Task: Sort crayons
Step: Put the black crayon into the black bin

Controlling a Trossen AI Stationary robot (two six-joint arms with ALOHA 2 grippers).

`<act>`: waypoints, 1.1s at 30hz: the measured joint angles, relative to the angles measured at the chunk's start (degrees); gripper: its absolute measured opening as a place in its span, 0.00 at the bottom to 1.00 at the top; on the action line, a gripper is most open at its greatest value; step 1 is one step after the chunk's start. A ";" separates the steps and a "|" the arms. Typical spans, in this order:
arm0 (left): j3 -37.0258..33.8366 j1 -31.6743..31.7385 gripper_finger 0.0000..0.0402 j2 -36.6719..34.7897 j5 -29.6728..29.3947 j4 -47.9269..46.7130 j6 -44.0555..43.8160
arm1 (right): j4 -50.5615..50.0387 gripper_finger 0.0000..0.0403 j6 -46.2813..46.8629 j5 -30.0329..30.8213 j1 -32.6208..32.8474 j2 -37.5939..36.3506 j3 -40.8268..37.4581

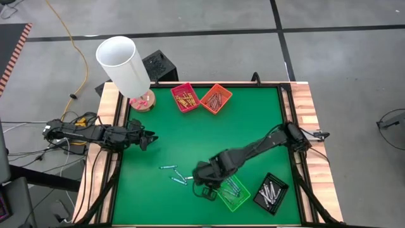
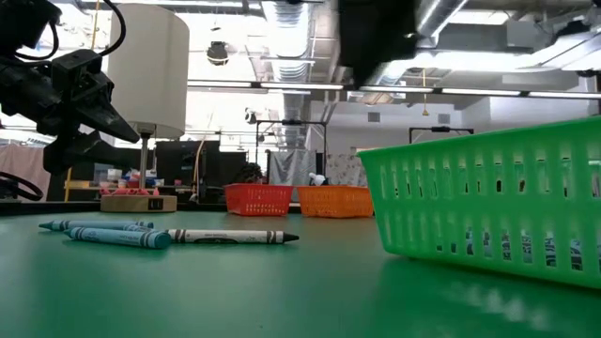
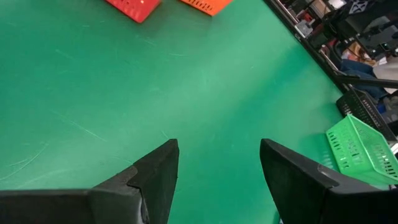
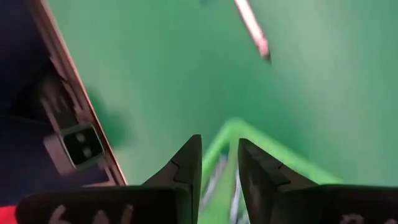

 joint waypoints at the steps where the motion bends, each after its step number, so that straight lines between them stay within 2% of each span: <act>1: 0.01 0.02 0.54 -0.01 0.00 0.00 0.00 | 1.78 0.25 -1.88 0.02 -0.78 0.00 0.00; 9: 0.01 0.00 0.54 0.01 0.00 0.00 0.02 | 13.94 0.25 -12.67 0.02 -4.69 0.00 0.02; 13: 0.00 0.01 0.54 0.01 0.00 0.00 0.01 | 14.40 0.25 -19.81 0.12 -4.79 0.00 0.02; 22: 0.01 0.02 0.54 0.01 0.00 0.00 0.00 | 15.25 0.25 -29.22 6.15 -4.84 1.96 0.02; 29: 0.01 0.01 0.54 0.00 0.04 -0.01 0.00 | 17.93 0.25 -35.71 5.91 -4.97 7.31 0.00; 33: 0.01 0.02 0.54 -0.01 0.02 0.00 0.02 | 18.28 0.25 -37.36 5.84 -5.50 7.61 -0.02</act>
